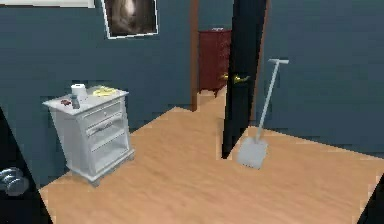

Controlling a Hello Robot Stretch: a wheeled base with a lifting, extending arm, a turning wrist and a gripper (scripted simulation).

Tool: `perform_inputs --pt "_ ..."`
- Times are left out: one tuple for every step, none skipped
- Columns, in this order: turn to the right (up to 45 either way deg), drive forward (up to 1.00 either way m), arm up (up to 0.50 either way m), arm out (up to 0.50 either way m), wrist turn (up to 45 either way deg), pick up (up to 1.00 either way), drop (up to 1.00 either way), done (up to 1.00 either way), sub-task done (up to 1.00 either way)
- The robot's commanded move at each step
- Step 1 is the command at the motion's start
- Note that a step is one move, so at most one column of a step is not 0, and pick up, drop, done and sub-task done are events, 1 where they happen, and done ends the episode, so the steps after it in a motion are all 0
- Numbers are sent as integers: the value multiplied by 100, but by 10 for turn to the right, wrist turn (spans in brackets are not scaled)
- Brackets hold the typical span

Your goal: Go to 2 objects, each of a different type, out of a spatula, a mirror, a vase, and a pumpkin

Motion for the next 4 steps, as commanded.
perform_inputs --pt "0 100 0 0 0 0 0 0 0" --pt "0 100 0 0 0 0 0 0 0" --pt "-90 0 0 0 0 0 0 0 0" --pt "0 15 0 0 0 0 0 0 0"
